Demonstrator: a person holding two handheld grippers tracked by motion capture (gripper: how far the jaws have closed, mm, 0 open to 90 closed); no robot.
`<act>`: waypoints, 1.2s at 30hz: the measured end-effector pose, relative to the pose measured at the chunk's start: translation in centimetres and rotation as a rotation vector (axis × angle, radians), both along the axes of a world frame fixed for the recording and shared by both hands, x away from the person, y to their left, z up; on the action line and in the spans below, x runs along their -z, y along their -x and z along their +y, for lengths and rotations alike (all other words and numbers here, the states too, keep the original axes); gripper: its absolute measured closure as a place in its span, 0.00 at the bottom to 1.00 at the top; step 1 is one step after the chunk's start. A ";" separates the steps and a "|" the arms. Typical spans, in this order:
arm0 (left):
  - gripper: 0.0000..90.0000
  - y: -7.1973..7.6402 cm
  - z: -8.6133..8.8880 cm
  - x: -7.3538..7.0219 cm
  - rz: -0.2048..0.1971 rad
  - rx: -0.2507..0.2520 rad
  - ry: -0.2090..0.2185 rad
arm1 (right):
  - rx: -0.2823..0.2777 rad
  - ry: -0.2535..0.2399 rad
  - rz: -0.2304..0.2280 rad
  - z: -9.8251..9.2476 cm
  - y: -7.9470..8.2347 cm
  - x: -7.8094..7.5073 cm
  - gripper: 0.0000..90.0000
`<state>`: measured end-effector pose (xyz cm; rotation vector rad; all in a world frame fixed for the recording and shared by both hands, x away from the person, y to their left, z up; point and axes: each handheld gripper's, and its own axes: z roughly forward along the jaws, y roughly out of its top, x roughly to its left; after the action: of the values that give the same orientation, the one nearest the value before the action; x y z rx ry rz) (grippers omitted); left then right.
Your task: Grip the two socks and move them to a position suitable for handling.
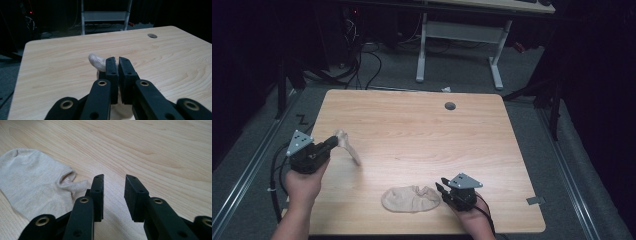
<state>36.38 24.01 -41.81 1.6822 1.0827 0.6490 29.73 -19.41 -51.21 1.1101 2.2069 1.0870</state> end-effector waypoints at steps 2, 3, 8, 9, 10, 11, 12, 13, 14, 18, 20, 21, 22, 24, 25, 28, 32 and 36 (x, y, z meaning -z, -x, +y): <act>0.97 0.2 -0.2 -0.3 -0.004 0.006 -0.030 | -0.003 0.000 -0.001 0.0 0.0 0.0 0.77; 0.97 0.2 -0.2 -0.3 -0.004 0.006 -0.030 | -0.003 0.000 -0.001 0.0 0.0 0.0 0.77; 0.97 0.3 -1.6 0.1 0.013 0.039 -0.108 | -0.004 -0.004 -0.003 -0.1 -0.1 -0.1 0.76; 0.97 0.1 -2.2 0.5 0.030 0.057 -0.117 | -0.004 -0.003 -0.003 -0.1 -0.1 -0.1 0.76; 0.97 0.1 -2.2 0.5 0.030 0.057 -0.117 | -0.004 -0.003 -0.003 -0.1 -0.1 -0.1 0.76; 0.97 0.0 -3.0 1.0 0.041 0.078 -0.131 | -0.002 -0.004 -0.003 -0.2 -0.1 -0.1 0.76; 0.96 -0.1 -3.5 1.2 0.045 0.087 -0.143 | -0.002 -0.004 -0.004 -0.2 -0.1 -0.1 0.76; 0.96 -0.1 -3.9 1.3 0.048 0.098 -0.147 | -0.002 -0.005 -0.004 -0.2 -0.2 -0.1 0.76; 0.96 -0.1 -3.9 1.3 0.048 0.098 -0.147 | -0.002 -0.005 -0.004 -0.2 -0.2 -0.1 0.76; 0.96 -0.1 -6.0 2.0 0.064 0.143 -0.165 | -0.003 -0.005 -0.003 -0.1 -0.2 -0.1 0.76; 0.96 -0.2 -7.4 2.5 0.072 0.171 -0.187 | -0.008 -0.005 0.000 -0.1 -0.2 -0.1 0.76; 0.96 -0.2 -7.8 2.6 0.077 0.179 -0.193 | -0.008 -0.003 0.001 -0.1 -0.1 -0.1 0.76; 0.96 -0.3 -8.1 2.8 0.083 0.186 -0.196 | -0.010 -0.005 -0.001 -0.1 -0.1 0.0 0.75; 0.96 -0.4 -8.7 3.2 0.095 0.196 -0.195 | -0.007 -0.007 0.002 -0.1 -0.1 -0.1 0.75; 0.96 -0.5 -9.0 3.4 0.100 0.198 -0.195 | -0.008 -0.008 0.002 -0.1 -0.1 -0.1 0.74; 0.96 -0.7 -9.6 3.9 0.112 0.207 -0.192 | -0.010 -0.010 0.002 -0.2 -0.1 -0.1 0.73; 0.96 -1.1 -11.0 4.7 0.135 0.223 -0.196 | -0.015 -0.015 0.002 -0.2 -0.1 -0.1 0.72; 0.96 -1.5 -12.7 5.7 0.157 0.246 -0.194 | -0.025 -0.015 0.005 -0.1 0.0 -0.1 0.72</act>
<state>37.85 11.31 -47.46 2.0237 0.9231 0.4810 29.78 -19.52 -51.10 1.0960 2.2257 1.1140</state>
